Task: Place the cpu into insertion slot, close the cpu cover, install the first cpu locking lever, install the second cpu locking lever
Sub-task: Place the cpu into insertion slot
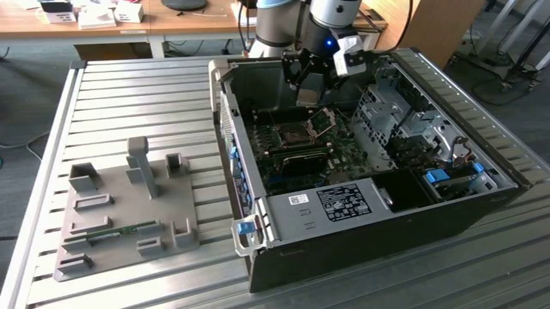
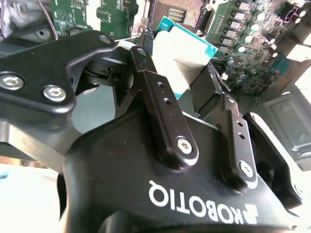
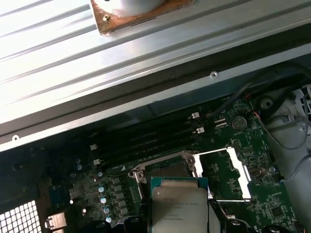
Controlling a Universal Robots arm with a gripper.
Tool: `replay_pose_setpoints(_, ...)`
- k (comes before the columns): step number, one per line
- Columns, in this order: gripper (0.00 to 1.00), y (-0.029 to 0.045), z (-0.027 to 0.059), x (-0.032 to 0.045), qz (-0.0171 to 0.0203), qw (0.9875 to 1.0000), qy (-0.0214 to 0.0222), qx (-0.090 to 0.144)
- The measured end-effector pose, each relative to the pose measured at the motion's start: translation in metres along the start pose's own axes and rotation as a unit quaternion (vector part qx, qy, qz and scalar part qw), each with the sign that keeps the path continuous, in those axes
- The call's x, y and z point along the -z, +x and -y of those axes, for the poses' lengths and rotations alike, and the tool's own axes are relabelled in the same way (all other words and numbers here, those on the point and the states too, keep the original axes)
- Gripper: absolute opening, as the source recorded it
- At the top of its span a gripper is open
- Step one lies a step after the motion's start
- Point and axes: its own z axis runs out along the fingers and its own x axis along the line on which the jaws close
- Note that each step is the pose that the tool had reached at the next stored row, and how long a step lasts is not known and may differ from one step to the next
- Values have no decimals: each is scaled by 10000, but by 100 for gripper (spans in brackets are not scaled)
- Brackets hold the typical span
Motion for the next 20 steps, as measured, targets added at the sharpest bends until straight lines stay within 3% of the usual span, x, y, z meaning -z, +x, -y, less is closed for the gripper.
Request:
replay_pose_setpoints(15, 54, 3, 1, -1, 3, 10000, -1, -25)
replay_pose_setpoints(20, 54, 2, 1, -6, 35, 9993, -8, -384)
